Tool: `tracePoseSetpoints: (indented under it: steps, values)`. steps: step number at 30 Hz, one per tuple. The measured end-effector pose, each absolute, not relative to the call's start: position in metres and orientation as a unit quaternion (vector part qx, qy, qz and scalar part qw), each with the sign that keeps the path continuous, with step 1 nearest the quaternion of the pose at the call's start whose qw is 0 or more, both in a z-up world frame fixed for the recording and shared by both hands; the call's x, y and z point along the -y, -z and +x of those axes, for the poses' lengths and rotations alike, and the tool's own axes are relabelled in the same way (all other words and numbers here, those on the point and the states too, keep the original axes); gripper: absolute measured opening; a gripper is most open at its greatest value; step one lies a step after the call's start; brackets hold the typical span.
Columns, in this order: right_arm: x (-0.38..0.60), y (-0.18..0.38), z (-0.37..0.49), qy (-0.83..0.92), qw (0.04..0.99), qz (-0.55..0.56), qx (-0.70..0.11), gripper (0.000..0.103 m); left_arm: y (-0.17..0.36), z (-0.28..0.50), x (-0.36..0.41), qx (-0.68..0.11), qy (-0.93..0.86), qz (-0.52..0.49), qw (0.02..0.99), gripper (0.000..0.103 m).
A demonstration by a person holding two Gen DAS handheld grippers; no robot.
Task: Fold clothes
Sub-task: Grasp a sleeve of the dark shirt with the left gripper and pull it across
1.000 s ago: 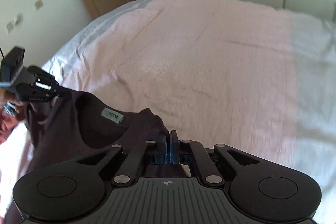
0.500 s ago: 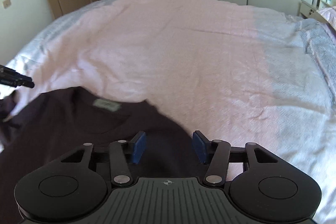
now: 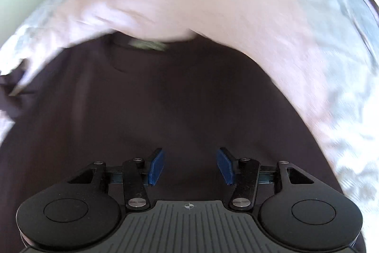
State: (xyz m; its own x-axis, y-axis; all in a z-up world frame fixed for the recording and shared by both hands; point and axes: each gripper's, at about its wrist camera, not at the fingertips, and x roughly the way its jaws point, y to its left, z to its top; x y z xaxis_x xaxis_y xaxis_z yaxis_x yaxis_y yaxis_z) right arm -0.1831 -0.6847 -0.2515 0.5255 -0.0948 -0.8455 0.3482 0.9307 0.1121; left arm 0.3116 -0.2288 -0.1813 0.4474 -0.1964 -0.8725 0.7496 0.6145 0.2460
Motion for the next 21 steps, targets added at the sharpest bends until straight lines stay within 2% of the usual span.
tracePoseSetpoints:
  steps: [2,4,6,8,9,10,12,21]
  values:
    - [0.650,0.235,-0.172,0.105,0.874,0.125,-0.458,0.053,0.196,0.326,0.239,-0.430,0.329,0.321,0.777,0.046]
    - [0.613,0.225,-0.159,0.086,0.879,0.117,-0.453,0.054,0.216,0.345,0.254,-0.435,0.361,0.327,0.757,0.052]
    - [0.579,0.223,-0.145,0.085,0.880,0.121,-0.451,0.054,0.238,0.364,0.267,-0.449,0.389,0.330,0.733,0.053]
    - [0.546,0.225,-0.131,0.093,0.879,0.134,-0.448,0.054,0.260,0.383,0.273,-0.489,0.406,0.318,0.704,0.048]
    - [0.531,0.229,-0.123,0.095,0.877,0.143,-0.448,0.054,0.262,0.388,0.271,-0.495,0.416,0.308,0.698,0.028]
    - [0.518,0.234,-0.114,0.095,0.875,0.151,-0.450,0.054,0.256,0.389,0.265,-0.489,0.428,0.296,0.700,0.001]
    - [0.493,0.239,-0.097,0.090,0.870,0.160,-0.458,0.054,0.236,0.391,0.245,-0.464,0.448,0.262,0.718,0.002]
    - [0.409,0.229,-0.026,0.017,0.876,0.164,-0.454,0.054,0.126,0.320,0.031,-0.325,0.287,0.035,0.900,0.004]
